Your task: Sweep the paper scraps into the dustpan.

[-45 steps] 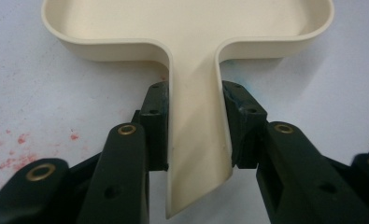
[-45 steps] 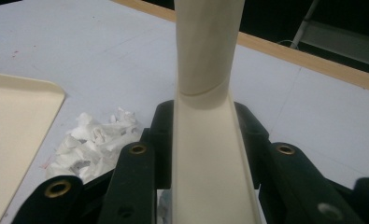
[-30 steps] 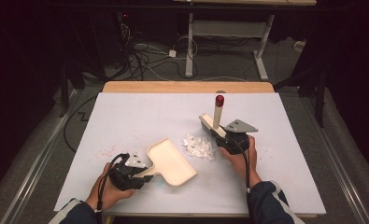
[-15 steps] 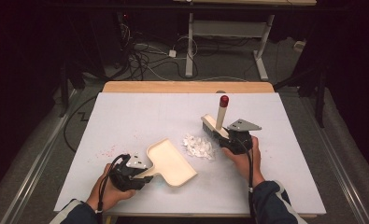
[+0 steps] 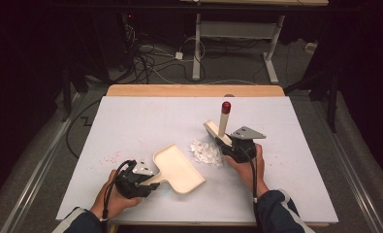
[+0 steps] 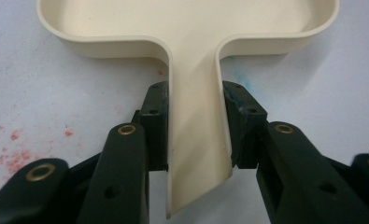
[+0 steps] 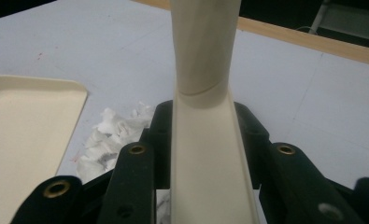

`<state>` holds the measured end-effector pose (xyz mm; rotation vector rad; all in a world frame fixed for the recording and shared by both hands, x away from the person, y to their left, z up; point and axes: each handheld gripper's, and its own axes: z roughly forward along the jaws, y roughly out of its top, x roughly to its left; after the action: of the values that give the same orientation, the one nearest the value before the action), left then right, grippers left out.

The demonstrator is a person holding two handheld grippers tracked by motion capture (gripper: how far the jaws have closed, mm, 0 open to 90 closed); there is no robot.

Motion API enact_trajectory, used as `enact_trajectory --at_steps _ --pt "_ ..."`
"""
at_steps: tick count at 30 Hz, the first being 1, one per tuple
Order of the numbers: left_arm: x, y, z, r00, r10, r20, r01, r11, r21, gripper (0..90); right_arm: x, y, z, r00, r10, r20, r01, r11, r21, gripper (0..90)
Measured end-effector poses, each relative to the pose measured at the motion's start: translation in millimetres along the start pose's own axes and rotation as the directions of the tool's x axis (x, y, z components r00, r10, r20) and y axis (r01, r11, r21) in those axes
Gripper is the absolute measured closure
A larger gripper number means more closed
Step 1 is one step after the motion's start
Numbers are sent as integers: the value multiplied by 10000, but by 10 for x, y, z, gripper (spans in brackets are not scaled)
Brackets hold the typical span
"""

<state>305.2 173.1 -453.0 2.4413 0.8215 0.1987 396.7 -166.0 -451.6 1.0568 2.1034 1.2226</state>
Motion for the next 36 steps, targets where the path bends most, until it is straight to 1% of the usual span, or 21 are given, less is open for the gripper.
enact_trajectory --at_steps 5,7,9,11,15,19,24,27,29,32,36 --pt "-3 12 14 10000 24 -6 -24 10000 -17 631 85 -33 27 9996 274 88 -272 9994 -226 665" --pt "-3 21 19 10000 32 6 -32 10000 -18 631 122 -38 35 9995 275 131 -271 9991 -325 665" --pt "-6 30 26 10000 36 12 -36 10000 -26 631 155 -39 48 9995 298 43 -296 9988 -384 664" --pt "-9 37 30 10000 41 16 -41 10000 -26 631 196 -39 62 9995 299 52 -297 9987 -406 663" --pt "-8 49 33 10000 13 40 -13 10000 -4 631 277 -42 73 9997 143 -213 -155 9983 -556 664" --pt "-14 60 40 10000 24 44 -24 10000 -1 631 368 -35 80 9988 -48 -479 23 9986 -527 663" --pt "-27 89 56 10000 39 39 -40 10000 30 631 474 -33 76 9969 -134 -771 96 9987 -504 664" --pt "-35 114 68 10000 59 38 -59 10000 74 631 544 -24 66 9942 -264 -1044 207 9982 -561 666" --pt "-42 128 77 10000 74 28 -74 10000 56 631 598 -18 62 9917 -243 -1262 175 9983 -548 668" --pt "-51 147 87 10000 81 29 -81 10000 42 631 697 -15 63 9881 -493 -1456 421 9978 -519 667" --pt "-64 159 96 10000 52 0 -52 10000 56 630 823 -3 50 9822 -627 -1770 525 9967 -620 669"
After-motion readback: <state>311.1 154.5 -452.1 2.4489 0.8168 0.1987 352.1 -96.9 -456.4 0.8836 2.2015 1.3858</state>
